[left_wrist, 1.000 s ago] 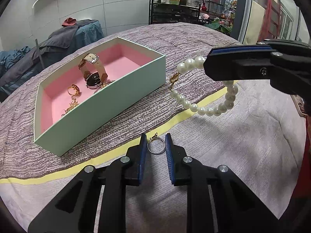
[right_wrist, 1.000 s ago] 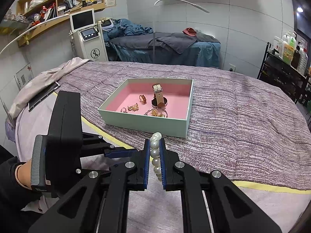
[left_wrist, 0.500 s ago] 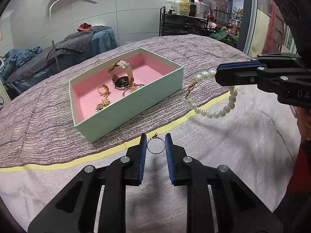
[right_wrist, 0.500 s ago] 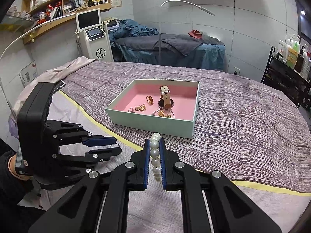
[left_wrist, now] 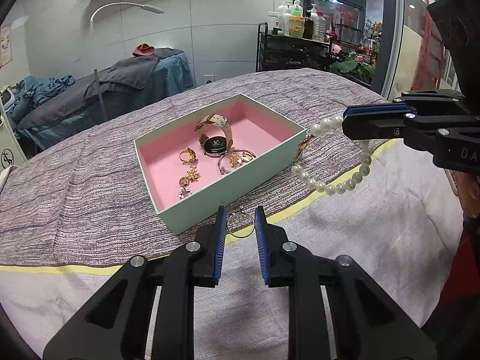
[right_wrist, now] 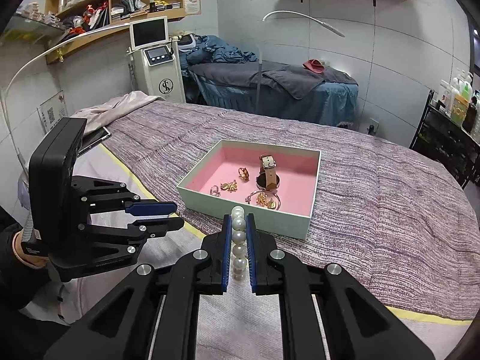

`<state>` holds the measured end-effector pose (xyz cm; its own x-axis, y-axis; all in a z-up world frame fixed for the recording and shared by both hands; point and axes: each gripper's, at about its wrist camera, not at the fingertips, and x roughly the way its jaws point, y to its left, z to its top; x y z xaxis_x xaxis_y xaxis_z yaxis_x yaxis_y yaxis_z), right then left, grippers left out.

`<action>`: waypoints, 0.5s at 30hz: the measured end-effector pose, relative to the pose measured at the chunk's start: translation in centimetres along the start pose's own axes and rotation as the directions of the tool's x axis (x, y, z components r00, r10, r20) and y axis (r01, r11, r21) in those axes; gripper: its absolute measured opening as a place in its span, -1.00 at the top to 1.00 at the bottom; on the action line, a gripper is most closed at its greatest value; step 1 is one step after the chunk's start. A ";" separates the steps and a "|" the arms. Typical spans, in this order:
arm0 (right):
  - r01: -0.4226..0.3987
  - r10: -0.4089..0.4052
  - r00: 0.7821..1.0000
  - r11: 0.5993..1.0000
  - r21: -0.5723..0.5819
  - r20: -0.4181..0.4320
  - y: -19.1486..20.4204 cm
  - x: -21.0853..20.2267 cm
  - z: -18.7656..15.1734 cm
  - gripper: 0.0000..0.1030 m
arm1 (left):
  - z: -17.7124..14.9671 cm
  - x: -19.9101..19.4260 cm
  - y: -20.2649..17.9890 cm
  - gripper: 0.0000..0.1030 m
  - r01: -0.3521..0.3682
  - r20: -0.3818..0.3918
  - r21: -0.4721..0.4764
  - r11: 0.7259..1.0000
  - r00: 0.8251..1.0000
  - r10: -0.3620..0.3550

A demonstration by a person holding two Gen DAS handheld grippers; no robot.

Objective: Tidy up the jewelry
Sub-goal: 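Lower the bracelet and silver ring into the box and open both tools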

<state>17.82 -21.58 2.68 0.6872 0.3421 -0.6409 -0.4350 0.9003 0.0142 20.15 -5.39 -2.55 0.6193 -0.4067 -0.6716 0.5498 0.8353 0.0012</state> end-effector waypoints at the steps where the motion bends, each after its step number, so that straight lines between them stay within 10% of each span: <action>1: 0.002 -0.002 1.000 1.000 -0.005 0.004 0.0 0.0 0.3 0.82 | 0.2 0.1 0.2 0.61 -0.004 0.002 -0.003 1.000 1.000 0.004; 15: 0.010 -0.009 1.000 1.000 -0.028 0.026 0.0 2.6 4.1 0.82 | 3.9 2.0 3.5 0.61 -0.013 -0.002 -0.043 0.999 1.000 0.013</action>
<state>21.97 -19.64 4.18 0.7059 0.3409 -0.6209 -0.4443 0.8958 -0.0134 25.53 -4.68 -0.94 0.6250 -0.3950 -0.6733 0.5174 0.8555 -0.0217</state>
